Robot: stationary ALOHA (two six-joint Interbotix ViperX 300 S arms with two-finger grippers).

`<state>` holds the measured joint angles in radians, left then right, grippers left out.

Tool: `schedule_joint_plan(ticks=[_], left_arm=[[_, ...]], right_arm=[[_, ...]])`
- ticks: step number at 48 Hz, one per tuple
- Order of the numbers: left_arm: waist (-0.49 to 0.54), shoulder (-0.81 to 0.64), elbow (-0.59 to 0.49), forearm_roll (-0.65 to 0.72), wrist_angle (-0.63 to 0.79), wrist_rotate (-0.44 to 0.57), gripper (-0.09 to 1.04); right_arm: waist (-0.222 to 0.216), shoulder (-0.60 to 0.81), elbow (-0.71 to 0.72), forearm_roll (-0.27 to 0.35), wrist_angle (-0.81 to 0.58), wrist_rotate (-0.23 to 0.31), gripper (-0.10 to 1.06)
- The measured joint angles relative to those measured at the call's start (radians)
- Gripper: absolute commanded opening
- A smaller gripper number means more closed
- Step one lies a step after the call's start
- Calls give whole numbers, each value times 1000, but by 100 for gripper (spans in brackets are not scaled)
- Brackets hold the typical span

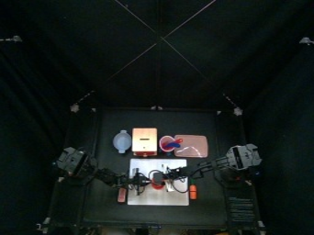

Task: Get the cutter from the drawer then cut the dough then place the extra dough in the bowl
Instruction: Cut the dough

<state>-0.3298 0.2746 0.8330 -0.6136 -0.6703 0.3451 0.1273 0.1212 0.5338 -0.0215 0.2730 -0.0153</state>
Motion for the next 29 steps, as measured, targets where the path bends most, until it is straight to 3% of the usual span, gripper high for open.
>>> schedule_joint_plan(ticks=[29], left_arm=[[32, 25, -41, -43, 115, 91, 57]], right_arm=[[3, -2, -49, 2, 100, 3, 69]])
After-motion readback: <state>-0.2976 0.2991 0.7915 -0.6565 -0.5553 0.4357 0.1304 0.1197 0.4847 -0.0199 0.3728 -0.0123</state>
